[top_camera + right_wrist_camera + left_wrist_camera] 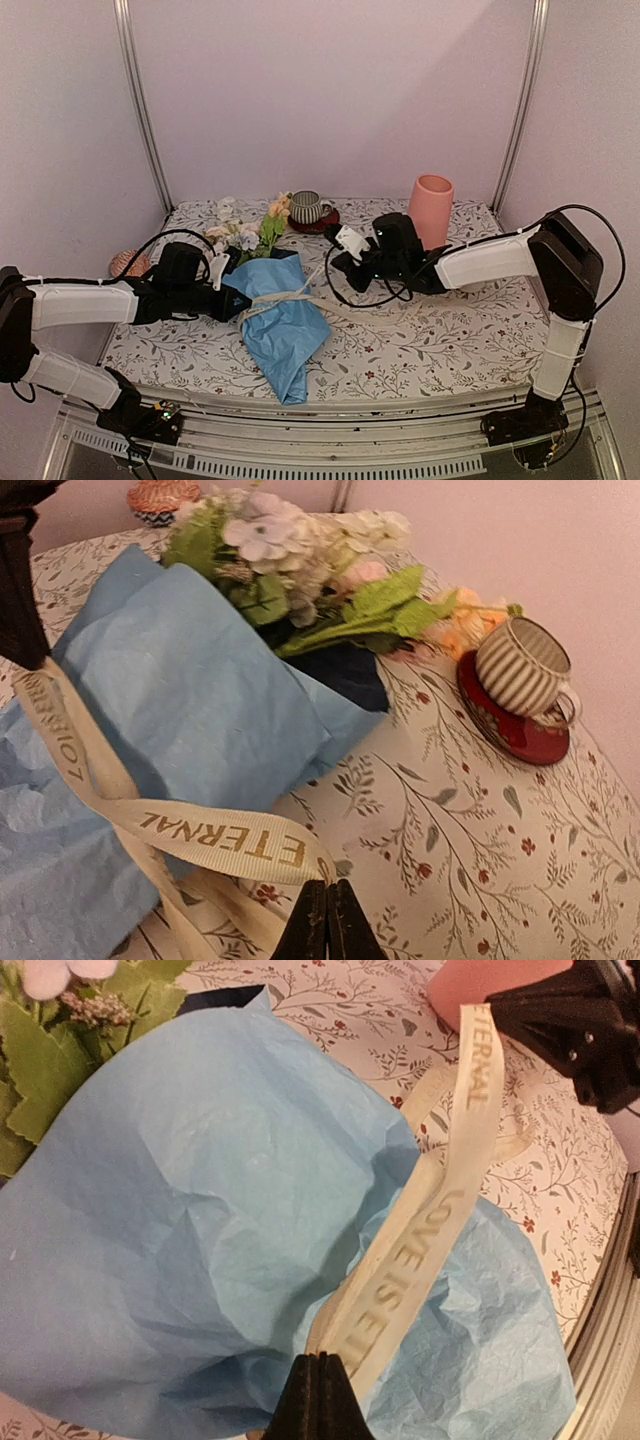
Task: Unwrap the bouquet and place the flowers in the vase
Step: Untie the half-tied ribbon from the folded wrapping paper, then place the untied ribbon at the center of the board.
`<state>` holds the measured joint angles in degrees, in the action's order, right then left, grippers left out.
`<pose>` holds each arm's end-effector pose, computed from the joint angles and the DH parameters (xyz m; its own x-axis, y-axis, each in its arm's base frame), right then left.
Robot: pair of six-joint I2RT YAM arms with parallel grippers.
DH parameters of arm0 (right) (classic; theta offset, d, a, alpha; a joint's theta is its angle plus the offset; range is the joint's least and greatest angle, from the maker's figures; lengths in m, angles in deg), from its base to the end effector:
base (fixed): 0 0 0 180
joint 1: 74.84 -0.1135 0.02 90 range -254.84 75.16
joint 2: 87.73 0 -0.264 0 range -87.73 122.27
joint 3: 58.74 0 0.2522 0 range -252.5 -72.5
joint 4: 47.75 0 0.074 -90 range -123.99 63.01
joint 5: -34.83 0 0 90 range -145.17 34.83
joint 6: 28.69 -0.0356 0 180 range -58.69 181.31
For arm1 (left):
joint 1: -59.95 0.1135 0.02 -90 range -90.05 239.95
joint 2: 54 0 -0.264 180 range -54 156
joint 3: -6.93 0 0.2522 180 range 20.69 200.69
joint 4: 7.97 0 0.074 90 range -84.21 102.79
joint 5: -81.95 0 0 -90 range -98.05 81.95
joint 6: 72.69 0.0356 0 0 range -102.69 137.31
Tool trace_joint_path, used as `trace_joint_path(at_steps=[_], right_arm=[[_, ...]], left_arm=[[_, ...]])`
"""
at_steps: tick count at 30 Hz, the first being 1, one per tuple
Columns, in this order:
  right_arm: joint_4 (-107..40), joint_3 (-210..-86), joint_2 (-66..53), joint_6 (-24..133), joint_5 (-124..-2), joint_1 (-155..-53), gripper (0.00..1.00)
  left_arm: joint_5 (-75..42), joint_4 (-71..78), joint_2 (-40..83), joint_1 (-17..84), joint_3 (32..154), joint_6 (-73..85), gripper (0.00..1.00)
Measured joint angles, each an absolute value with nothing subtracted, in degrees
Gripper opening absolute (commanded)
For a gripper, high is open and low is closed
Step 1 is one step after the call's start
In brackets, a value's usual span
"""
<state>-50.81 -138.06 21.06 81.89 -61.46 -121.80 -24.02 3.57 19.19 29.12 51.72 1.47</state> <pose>0.2856 0.3115 0.1907 -0.0053 -0.5176 -0.8556 -0.8495 0.4537 -0.2692 0.2083 -0.1358 0.1768 -0.7143 0.1207 -0.6894 0.4978 0.7800 -0.3792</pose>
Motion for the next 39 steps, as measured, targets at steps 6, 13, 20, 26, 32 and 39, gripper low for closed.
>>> trace_joint_path(at_steps=[6, 13, 20, 26, 32, 39], right_arm=[[-52.6, -134.4, 19.1, 70.5, -63.4, -114.8, 0.03], [-53.5, -133.3, 19.0, 59.3, -61.0, -112.7, 0.2], [-53.8, -133.2, 19.0, 50.3, -60.5, -108.9, 0.42], [-52.6, -133.3, 19.0, 50.9, -64.1, -108.6, 0.43], [-41.3, -138.5, 19.0, 51.7, -65.3, -109.6, 0.43], [-29.6, -148.2, 18.8, 48.4, -61.5, -110.3, 0.55]], left_arm=[[-24.0, 3.6, 19.2, 29.1, 51.7, 1.5, 0.0], [-24.0, 3.6, 19.1, 29.1, 51.7, 1.5, 0.0], [-24.0, 3.6, 19.0, 29.1, 51.7, 1.5, 0.0], [-24.0, 3.6, 19.0, 29.1, 51.7, 1.5, 0.0], [-23.8, 3.7, 18.6, 29.1, 51.7, 1.4, 0.0], [-23.8, 3.8, 18.6, 29.1, 51.7, 1.4, 0.0]])
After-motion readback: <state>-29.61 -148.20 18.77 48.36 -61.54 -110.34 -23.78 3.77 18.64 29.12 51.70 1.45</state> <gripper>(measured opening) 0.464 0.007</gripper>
